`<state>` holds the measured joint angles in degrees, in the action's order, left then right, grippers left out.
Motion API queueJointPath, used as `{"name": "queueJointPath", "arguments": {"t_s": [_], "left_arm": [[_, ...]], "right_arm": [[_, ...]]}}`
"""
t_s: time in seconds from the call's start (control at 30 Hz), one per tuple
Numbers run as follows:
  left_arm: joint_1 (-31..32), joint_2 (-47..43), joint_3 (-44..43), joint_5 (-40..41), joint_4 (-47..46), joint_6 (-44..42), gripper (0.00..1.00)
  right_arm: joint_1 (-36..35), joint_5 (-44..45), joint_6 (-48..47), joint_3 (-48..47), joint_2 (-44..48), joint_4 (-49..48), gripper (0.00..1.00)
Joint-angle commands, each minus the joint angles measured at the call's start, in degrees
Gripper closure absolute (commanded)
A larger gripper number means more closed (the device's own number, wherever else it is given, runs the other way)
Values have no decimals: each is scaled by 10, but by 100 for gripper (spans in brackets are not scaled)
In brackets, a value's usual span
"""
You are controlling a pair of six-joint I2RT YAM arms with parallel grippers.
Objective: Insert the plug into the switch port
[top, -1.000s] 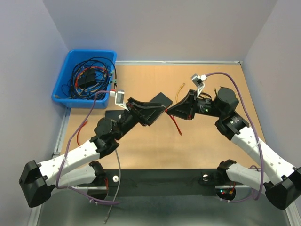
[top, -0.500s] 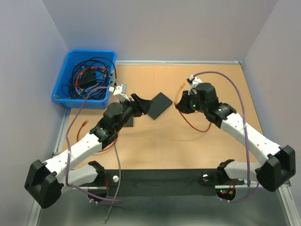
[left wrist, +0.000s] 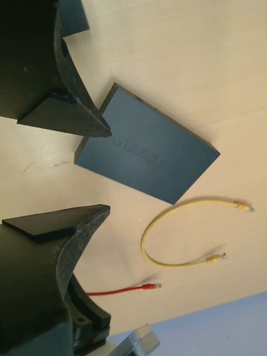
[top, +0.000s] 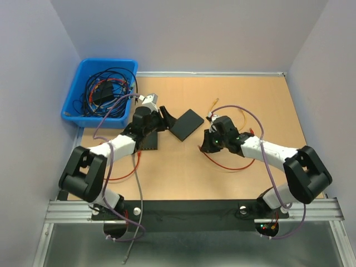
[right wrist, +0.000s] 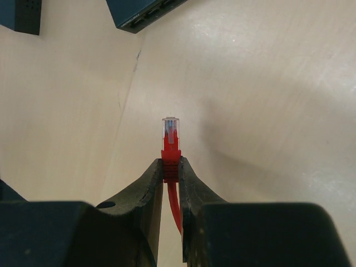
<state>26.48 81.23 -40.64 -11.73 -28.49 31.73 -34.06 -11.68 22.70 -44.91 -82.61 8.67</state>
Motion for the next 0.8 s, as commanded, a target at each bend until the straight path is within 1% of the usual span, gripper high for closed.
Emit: {"name": "queueJointPath", "arguments": {"t_s": [0.0, 0.1, 0.27, 0.5, 0.6, 0.77], "left_arm": [[-13, 70, -55, -56, -64, -53, 38], [-19, 118, -78, -60, -69, -61, 37], [-24, 187, -107, -87, -104, -76, 37], [-36, 259, -134, -125, -136, -89, 38], [-41, 280, -138, -144, -144, -89, 39], [-44, 294, -133, -148, -155, -93, 39]], "right_arm": [[-9, -15, 13, 10, -25, -107, 100], [-17, -13, 8, 3, -56, -126, 99], [-24, -7, -4, -13, -97, -154, 100], [-26, 10, -19, -50, -142, -172, 100], [-26, 10, -24, -65, -160, -175, 99], [-26, 17, -27, -84, -178, -177, 99]]}}
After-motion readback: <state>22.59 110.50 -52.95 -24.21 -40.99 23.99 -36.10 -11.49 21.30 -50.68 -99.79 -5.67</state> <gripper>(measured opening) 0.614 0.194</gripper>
